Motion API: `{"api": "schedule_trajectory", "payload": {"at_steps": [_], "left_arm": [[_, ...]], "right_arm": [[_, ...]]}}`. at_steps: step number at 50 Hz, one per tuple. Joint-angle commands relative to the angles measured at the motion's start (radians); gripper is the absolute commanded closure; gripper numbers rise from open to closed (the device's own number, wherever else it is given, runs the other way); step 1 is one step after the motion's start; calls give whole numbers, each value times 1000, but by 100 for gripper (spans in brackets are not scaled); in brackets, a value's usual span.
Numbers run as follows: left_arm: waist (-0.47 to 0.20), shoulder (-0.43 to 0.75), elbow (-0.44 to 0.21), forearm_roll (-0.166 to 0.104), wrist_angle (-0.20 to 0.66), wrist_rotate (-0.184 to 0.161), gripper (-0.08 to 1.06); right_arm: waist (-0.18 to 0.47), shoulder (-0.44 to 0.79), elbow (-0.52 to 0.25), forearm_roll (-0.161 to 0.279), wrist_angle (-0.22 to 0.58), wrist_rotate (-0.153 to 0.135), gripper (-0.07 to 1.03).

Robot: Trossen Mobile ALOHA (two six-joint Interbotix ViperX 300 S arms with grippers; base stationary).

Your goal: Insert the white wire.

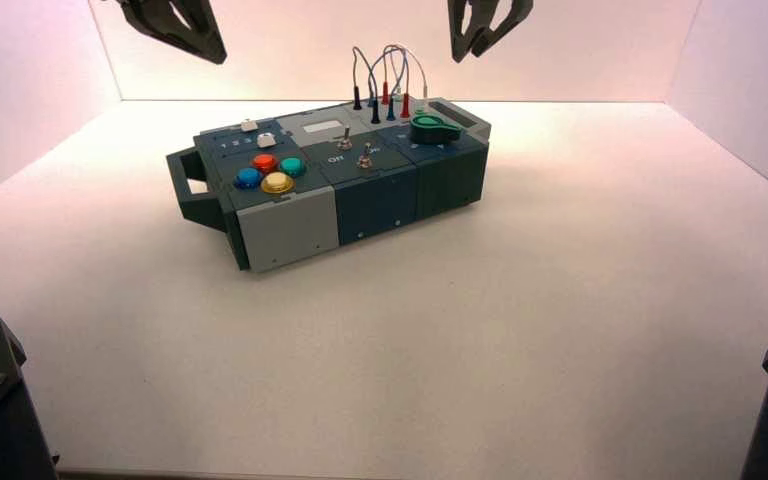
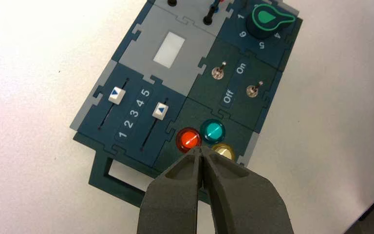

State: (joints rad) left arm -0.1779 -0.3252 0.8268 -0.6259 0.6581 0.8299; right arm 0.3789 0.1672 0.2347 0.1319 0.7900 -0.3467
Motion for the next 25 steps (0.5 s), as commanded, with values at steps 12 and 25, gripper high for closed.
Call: {"api": "schedule_trajectory", "payload": {"at_steps": [12,25], "left_arm": [[-40,-8,-9,-8,-9,74,101],[-66,-40,9,-58,-44,147,101]], "right_arm": [[5,67,-106,5,44,-21,49],[5,87,-140,6,58,-41,49]]}}
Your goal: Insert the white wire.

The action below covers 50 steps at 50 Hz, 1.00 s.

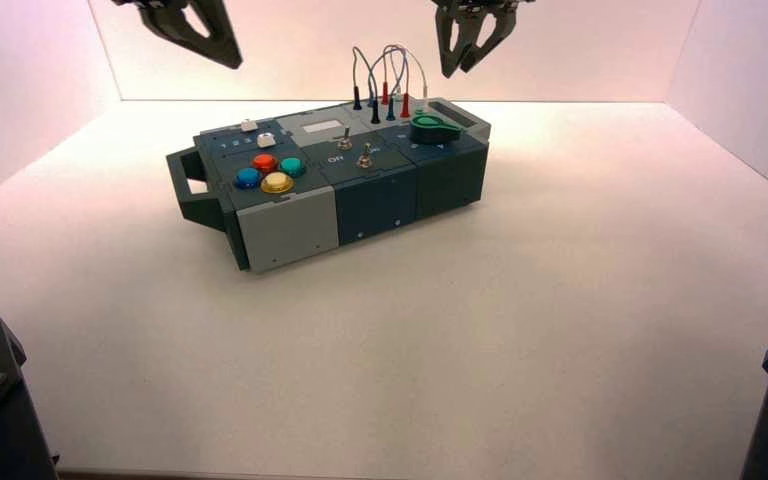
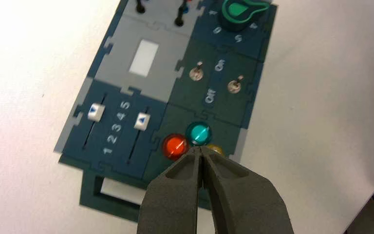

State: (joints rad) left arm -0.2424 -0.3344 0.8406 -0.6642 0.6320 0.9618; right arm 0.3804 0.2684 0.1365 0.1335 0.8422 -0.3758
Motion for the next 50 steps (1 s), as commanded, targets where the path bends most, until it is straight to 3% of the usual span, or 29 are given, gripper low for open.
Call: {"api": "schedule_trajectory", "payload": {"at_steps": [1,14,21,29,50], "left_arm": [[-2,-32,-3,-21,-23,17,101],[-8,-74,15,-29,-106,20,101],[-31,-94,32,-37,-153,25,101],[-49,-87,35,-38,-155,38,101],[-51,-75,26,-43,-155,38,101]], "right_arm": [[3,-11,-44,5,11,-14,49],[11,29,-71,12,23,-28,49],[12,51,-95,52,57,-61,49],[12,58,-114,75,64,-66,49],[26,126,-153,75,92,-74,49]]}}
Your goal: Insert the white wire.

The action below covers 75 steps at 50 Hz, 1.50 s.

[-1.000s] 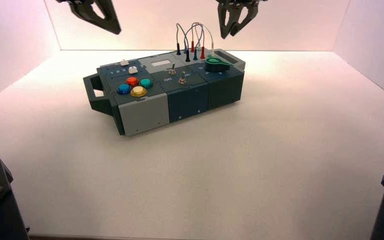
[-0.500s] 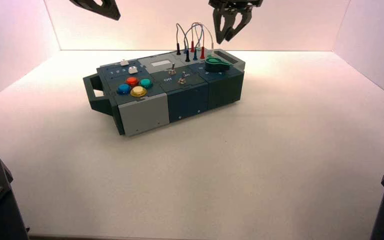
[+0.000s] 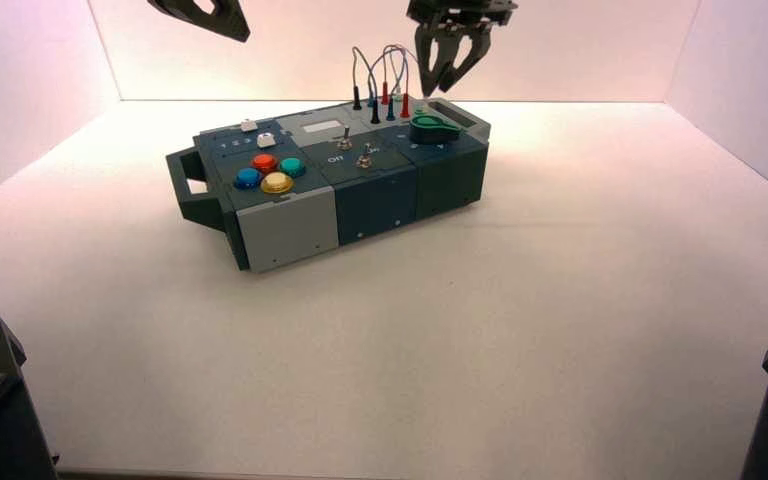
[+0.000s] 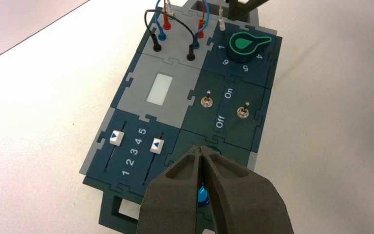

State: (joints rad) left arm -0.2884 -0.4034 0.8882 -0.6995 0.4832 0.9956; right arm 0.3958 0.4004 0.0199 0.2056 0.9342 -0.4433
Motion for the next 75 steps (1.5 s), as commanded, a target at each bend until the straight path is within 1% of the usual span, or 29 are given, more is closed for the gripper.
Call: {"api": "schedule_trajectory", "payload": {"at_steps": [1,13,20,22,27,34,40,47,55,62,68,71,75], "left_arm": [[-5,-5,-21,-8,-6,5,101],[-6,2,-23,-9,-6,5,101],[-6,2,-25,-9,-6,5,101],[-6,2,-25,-9,-6,5,101],[-6,2,-23,-9,-6,5,101],[-6,2,-26,-9,-8,5,101],[-6,2,-26,-9,-6,5,101],[-6,2,-26,-9,-6,5,101],[-6,2,-28,-9,-9,5,101],[-6,3,-28,-9,-14,5,101],[-6,5,-34,-9,-14,3,101],[-6,8,-38,-9,-14,5,101],[-6,9,-40,-9,-14,5,101]], "right_arm": [[9,-3,-38,3,0,-6,49],[11,26,-72,3,0,-8,49],[9,49,-97,2,6,-8,54],[9,52,-100,2,8,-8,57],[11,60,-106,0,9,-6,77],[8,61,-107,-14,9,-5,99],[8,55,-109,-29,3,-5,99],[8,34,-104,-32,-14,-5,99],[9,8,-83,-29,-71,-3,99],[11,-14,-43,-29,-150,-6,99],[11,-29,-9,-31,-193,-9,99],[11,-35,5,-25,-216,-8,99],[15,-41,11,-21,-229,-8,99]]}}
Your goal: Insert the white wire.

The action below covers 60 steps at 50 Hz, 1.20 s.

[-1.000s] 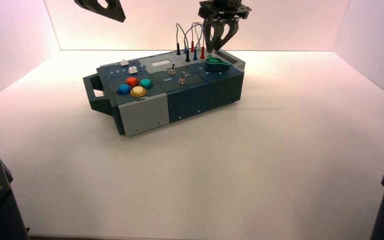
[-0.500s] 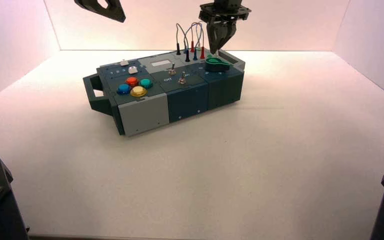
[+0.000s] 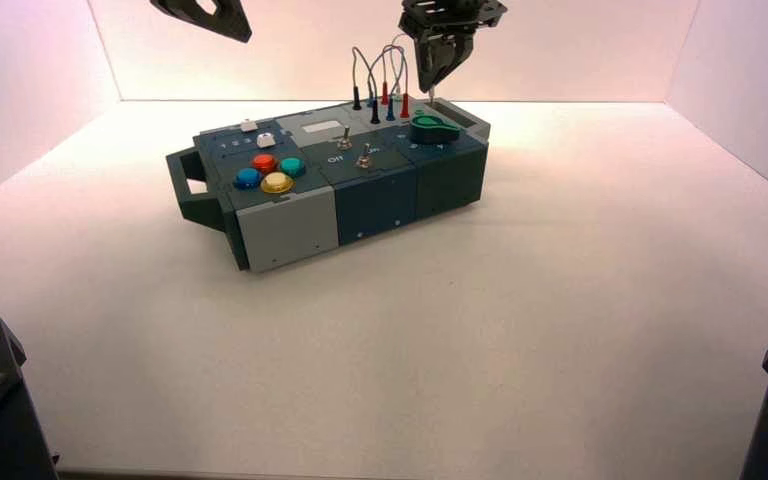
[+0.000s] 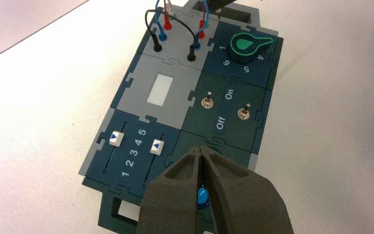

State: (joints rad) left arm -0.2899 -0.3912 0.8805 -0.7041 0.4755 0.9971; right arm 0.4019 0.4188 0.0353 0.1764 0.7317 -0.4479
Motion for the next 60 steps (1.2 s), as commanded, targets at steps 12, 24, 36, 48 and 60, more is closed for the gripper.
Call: {"api": "schedule_trajectory", "payload": {"at_steps": [12,24,36,48,60], "left_arm": [[-5,0,-32,-6,-6,3,101],[-5,0,-32,-6,-6,2,101],[-5,0,-32,-6,-6,2,101],[-5,0,-32,-8,-8,2,101],[-5,2,-34,-6,-8,2,101]], "right_arm": [[14,-69,11,8,-61,-3,99],[23,-78,26,2,-100,-3,99],[23,-74,40,0,-129,-3,99],[23,-67,49,-2,-166,-5,98],[25,-57,48,-2,-167,-3,98]]}}
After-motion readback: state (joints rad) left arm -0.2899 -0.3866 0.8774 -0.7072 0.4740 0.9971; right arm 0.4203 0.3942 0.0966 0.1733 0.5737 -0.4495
